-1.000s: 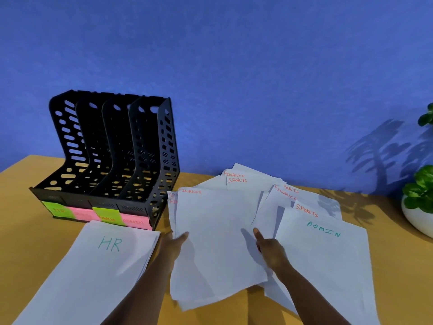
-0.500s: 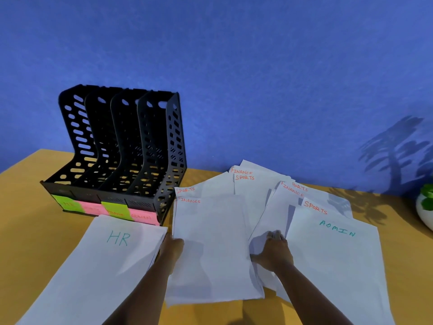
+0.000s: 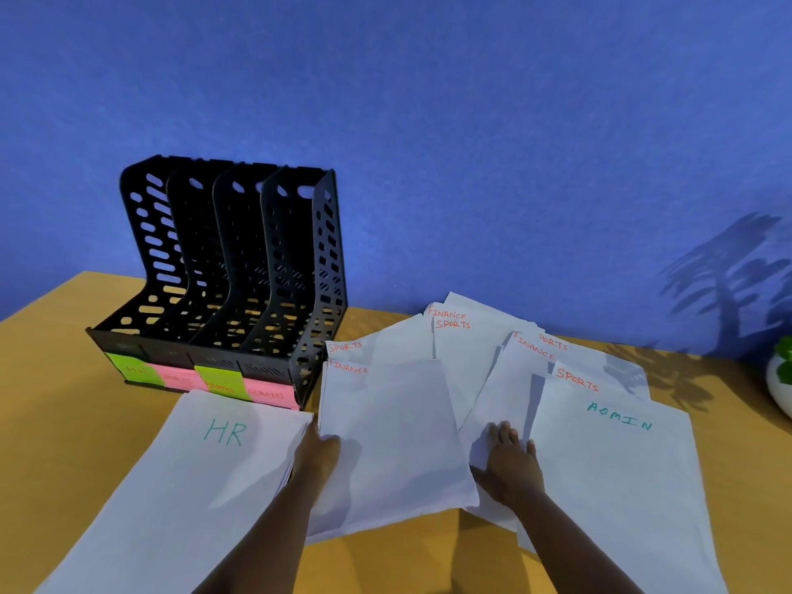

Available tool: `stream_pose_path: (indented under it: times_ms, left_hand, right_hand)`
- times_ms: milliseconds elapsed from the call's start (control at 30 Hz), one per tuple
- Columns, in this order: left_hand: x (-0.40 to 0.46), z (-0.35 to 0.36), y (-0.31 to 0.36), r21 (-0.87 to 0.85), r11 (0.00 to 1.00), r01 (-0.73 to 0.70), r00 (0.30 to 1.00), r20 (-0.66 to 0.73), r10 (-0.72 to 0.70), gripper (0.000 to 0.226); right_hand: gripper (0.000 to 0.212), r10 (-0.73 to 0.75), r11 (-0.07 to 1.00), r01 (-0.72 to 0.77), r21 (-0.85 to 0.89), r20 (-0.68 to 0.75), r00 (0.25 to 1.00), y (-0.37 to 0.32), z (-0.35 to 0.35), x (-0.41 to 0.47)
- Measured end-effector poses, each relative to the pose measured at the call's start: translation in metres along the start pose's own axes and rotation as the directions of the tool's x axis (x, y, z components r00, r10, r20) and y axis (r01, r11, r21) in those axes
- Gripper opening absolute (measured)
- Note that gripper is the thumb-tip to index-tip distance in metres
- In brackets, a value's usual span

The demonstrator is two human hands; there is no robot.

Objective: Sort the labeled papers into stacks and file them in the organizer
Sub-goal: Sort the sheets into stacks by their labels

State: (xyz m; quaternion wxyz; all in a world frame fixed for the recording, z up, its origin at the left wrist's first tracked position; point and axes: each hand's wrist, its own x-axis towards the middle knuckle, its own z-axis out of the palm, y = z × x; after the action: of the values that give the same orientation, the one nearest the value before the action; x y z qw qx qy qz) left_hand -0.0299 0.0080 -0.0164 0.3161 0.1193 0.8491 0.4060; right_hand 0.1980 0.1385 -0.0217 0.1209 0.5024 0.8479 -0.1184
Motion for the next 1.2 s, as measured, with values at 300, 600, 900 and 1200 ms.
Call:
stream_pose_path:
  times_ms: [300, 600, 900, 1200]
  left_hand:
    - [-0.004, -0.005, 0.0, 0.017, 0.999, -0.033, 0.999, 0.025, 0.032, 0.041]
    - [-0.002, 0.003, -0.001, 0.006, 0.999, -0.04, 0.998, 0.054, 0.039, 0.037]
    - [-0.002, 0.0, 0.006, -0.337, 0.941, 0.021, 0.988, 0.149, 0.032, 0.045]
    - [-0.004, 0.001, 0.004, -0.067, 0.99, -0.128, 0.991, 0.036, 0.13, 0.039]
  right_hand:
    - [0.043, 0.096, 0.945, -0.05, 0.324, -0.127, 0.987, 0.003, -0.033, 0.0]
    - [0.043, -0.25, 0.861, 0.325, 0.392, -0.229, 0.941, -0.051, -0.047, -0.012]
    - [0.064, -0.515, 0.857, 0.504, 0.108, 0.173, 0.84, -0.089, 0.007, -0.038]
    - [0.046, -0.5, 0.535, 0.329, 0.778, -0.023, 0.866, -0.09, -0.015, -0.047]
